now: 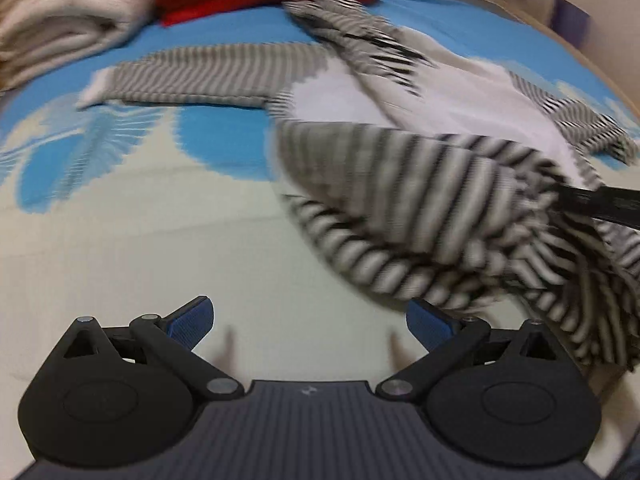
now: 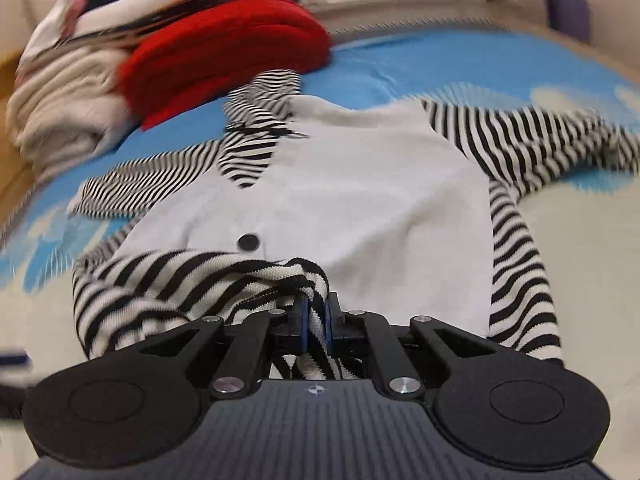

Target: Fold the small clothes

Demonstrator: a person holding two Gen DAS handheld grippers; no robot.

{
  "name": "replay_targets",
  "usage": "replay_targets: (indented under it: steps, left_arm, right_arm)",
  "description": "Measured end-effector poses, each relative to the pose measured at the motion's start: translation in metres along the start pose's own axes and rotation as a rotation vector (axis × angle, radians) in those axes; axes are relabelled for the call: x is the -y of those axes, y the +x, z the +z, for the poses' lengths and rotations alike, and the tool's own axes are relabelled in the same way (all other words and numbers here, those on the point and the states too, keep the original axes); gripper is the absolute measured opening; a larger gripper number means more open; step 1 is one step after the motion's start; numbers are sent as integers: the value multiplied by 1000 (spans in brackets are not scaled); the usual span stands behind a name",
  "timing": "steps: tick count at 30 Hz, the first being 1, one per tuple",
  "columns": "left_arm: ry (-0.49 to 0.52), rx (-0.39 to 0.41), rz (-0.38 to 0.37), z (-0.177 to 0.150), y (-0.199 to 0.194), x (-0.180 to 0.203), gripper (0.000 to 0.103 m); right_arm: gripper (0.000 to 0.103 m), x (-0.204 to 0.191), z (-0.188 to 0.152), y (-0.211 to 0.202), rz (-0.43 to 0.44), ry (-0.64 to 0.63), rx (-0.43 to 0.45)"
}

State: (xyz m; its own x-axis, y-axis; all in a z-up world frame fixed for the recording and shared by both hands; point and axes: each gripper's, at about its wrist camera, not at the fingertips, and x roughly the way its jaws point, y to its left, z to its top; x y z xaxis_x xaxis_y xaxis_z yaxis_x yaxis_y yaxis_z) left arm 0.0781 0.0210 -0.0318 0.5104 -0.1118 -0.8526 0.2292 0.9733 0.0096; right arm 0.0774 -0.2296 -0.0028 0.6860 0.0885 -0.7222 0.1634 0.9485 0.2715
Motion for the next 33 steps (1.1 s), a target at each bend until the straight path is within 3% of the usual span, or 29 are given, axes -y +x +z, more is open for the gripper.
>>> replay_targets:
  steps: [5, 9, 10, 11, 12, 14, 18, 21, 23, 24, 27, 31, 33]
  left_arm:
    - [79, -11, -110, 0, 16, 39, 103]
    - [54, -11, -95, 5, 33, 56, 97]
    - [6, -8, -102, 8, 34, 53, 87]
    - [-55, 11, -136, 11, 32, 48, 67]
    - [-101, 33, -172, 14, 29, 41, 59]
    - [-160, 115, -205, 16, 19, 33, 28]
    - [-236, 129, -215, 23, 17, 21, 23]
    - [-235, 140, -216, 29, 12, 17, 23]
    - [-232, 144, -226, 31, 9, 14, 23]
    - [-228, 143, -225, 32, 8, 14, 23]
    - [-227, 129, -225, 29, 7, 12, 23]
    - [-218, 121, -210, 26, 9, 13, 25]
    - [-213, 118, -186, 23, 12, 15, 29]
  right_arm:
    - [8, -16, -12, -11, -10, -67, -9]
    - [8, -2, -5, -8, 18, -13, -10]
    - [8, -1, -4, -10, 26, -10, -4]
    - [8, 0, -5, -12, 35, -10, 1]
    - [8, 1, -4, -11, 43, -7, 7]
    - [8, 6, -4, -16, 66, 6, 23]
    - [15, 23, -4, -28, 101, 52, 23]
    - [25, 47, -4, -57, 105, 81, 34]
    - [47, 63, -14, -87, 66, 59, 76]
    - [51, 71, -24, -103, 29, 25, 93]
    - [52, 83, -56, -126, -50, -78, 65]
    - [54, 90, -95, -132, -101, -101, -7]
    - [56, 85, -107, -136, -167, -135, 16]
